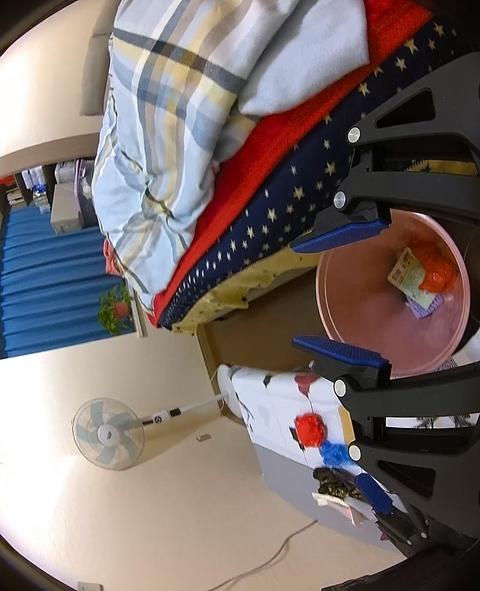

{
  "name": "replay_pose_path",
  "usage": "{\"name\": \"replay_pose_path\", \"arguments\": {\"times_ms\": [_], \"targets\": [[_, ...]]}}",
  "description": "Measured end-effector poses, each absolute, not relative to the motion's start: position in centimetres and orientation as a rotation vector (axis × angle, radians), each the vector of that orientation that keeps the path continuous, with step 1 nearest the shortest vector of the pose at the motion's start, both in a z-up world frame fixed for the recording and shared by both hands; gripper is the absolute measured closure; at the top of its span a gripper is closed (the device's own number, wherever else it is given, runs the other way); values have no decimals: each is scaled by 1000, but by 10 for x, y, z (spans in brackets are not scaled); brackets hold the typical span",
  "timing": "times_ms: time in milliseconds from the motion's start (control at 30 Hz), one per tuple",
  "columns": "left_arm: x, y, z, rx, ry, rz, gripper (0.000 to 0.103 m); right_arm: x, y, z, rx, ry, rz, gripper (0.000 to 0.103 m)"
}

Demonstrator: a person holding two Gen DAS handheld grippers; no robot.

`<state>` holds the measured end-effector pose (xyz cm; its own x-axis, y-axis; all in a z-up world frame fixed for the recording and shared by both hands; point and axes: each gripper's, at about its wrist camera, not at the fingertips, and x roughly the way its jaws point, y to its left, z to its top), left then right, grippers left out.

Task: Collect trash
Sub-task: 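Grasp the clear bag of colored items with the left tool while the right tool grasps the blue plastic bag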

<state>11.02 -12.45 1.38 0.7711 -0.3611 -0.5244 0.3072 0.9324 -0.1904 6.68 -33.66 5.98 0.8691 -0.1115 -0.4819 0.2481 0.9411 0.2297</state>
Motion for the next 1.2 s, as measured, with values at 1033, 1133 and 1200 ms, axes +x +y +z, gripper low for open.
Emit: {"name": "replay_pose_path", "arguments": {"times_ms": [1033,1133,1200], "targets": [[172,67,12,-238,535,112,79,175,-175,13,341,568,207,80],[190,74,8,-229,569,121,79,190,-163,4,345,596,228,80],[201,78,3,-230,600,127,79,200,-154,-3,336,619,238,73]]}}
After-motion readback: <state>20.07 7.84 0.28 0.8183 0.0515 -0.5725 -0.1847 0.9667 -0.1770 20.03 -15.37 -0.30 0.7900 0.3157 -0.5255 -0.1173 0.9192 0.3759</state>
